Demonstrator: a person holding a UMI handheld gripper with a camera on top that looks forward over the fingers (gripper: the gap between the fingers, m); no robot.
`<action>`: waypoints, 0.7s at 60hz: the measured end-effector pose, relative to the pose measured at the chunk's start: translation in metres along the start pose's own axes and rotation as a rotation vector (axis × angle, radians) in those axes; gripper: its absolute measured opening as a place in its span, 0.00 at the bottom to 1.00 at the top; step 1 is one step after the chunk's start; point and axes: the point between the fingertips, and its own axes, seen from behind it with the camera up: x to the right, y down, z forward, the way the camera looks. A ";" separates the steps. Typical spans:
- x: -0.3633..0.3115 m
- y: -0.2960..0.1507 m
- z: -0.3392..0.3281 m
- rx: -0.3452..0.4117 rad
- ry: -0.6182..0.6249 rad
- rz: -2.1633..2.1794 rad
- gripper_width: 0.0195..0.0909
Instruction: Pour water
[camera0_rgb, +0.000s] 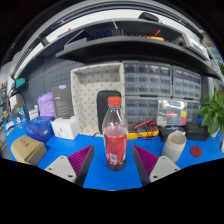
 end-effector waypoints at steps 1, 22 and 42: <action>-0.002 0.003 0.011 -0.004 0.004 -0.002 0.83; -0.021 0.009 0.124 0.053 0.025 -0.017 0.78; -0.011 0.007 0.140 0.123 0.023 -0.017 0.34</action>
